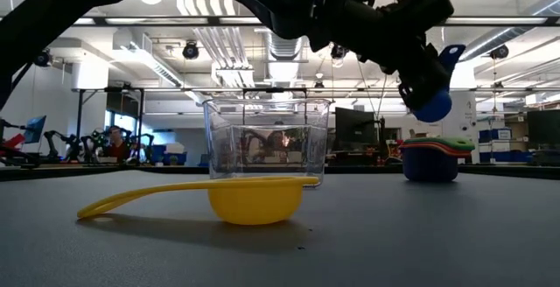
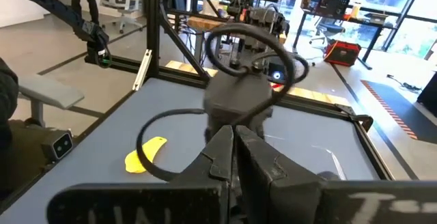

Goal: Nest measuring cups in basket
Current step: Stack the blue measuring cup on top of the green measuring cup

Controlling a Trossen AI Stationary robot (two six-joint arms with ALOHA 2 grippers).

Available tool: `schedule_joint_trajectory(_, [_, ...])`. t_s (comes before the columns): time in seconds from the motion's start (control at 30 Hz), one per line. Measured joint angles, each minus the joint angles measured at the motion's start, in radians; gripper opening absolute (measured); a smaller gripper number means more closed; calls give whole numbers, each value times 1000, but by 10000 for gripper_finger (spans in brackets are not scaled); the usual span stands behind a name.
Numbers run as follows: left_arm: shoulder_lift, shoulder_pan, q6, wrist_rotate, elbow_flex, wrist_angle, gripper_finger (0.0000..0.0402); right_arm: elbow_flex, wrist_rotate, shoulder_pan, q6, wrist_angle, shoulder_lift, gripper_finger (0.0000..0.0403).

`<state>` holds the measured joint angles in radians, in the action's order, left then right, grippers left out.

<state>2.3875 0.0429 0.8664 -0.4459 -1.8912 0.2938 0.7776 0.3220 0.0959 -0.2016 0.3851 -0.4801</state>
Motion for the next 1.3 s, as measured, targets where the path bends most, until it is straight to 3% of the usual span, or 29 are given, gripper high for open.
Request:
schedule_joint_trajectory(0.1, [0, -13, -39, 50, 0, -2, 0, 0, 0, 0, 0, 0, 0, 9])
schedule_joint_trajectory(0.87, [0, -73, -196, 129, 3, -52, 0, 0, 0, 0, 0, 2, 0, 9])
schedule_joint_trajectory(1.03, [0, -83, -206, 201, 3, -75, 0, 0, 0, 0, 0, 2, 0, 9])
schedule_joint_trajectory(1.3, [-1, -87, -218, 210, 3, -78, 20, 0, -1, 0, 2, 2, 0, 9])
